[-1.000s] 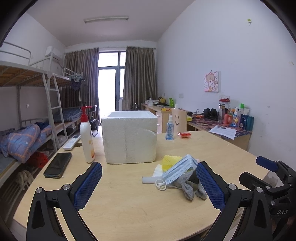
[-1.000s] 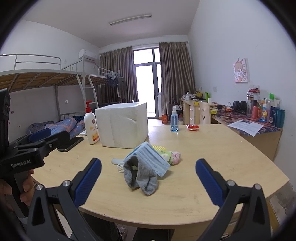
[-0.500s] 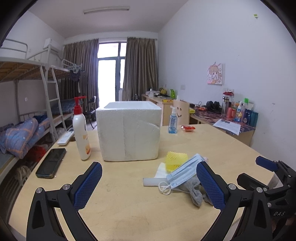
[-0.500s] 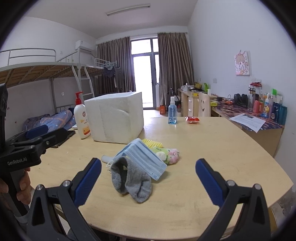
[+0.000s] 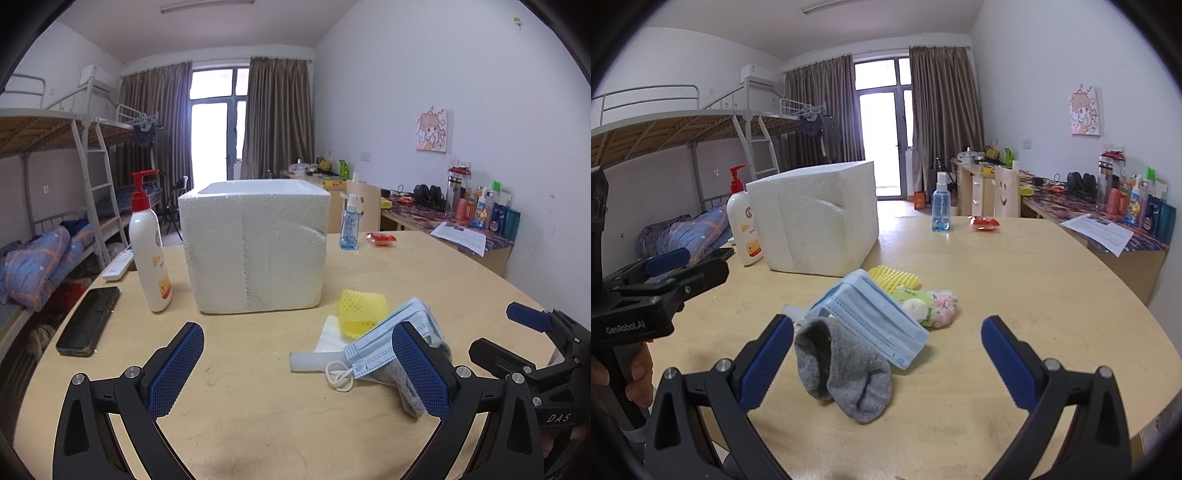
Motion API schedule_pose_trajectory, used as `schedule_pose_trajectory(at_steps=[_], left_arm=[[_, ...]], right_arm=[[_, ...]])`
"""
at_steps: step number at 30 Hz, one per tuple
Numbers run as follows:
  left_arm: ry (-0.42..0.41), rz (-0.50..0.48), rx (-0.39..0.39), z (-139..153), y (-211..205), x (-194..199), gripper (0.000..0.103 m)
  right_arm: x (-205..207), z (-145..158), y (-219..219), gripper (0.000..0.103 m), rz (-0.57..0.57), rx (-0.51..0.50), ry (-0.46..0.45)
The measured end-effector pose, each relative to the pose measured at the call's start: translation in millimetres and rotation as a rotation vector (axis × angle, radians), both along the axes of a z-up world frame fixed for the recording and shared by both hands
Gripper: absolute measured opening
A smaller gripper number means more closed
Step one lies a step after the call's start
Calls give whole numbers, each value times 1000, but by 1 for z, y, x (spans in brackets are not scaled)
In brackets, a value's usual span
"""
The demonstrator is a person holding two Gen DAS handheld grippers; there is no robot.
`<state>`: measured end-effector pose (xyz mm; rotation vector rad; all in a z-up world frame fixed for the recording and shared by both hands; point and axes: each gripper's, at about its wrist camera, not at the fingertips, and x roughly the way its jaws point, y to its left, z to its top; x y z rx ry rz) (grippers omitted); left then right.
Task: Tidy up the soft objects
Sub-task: 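Grasp the blue face mask with the right tool and lift it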
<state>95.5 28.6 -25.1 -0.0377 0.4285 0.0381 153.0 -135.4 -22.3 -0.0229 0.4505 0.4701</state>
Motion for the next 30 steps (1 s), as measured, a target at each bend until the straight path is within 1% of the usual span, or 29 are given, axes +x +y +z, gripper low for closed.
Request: schedule_pose_trajectory(at_steps=[9, 11, 17, 21, 23, 27, 28, 29, 30], left_arm=[[41, -23, -11, -8, 3, 13, 102], [48, -35, -6, -10, 2, 14, 102], [67, -47, 1, -16, 3, 16, 102], [82, -52, -11, -19, 6, 21, 102], [88, -57, -23, -21, 6, 22, 102], [102, -81, -26, -25, 4, 24, 102], [102, -84, -27, -25, 3, 24, 102], [104, -87, -30, -26, 3, 24, 102], [106, -93, -32, -26, 3, 24, 102]], right_arm=[[17, -2, 13, 102, 31, -57, 26], [23, -2, 16, 95, 49, -63, 43], [41, -4, 29, 85, 92, -109, 95], [49, -7, 38, 83, 114, -117, 136], [53, -8, 42, 78, 119, -130, 144], [62, -13, 49, 78, 120, -164, 175], [64, -14, 50, 76, 126, -164, 185], [65, -14, 50, 69, 128, -171, 187], [67, -15, 52, 65, 129, -181, 188]])
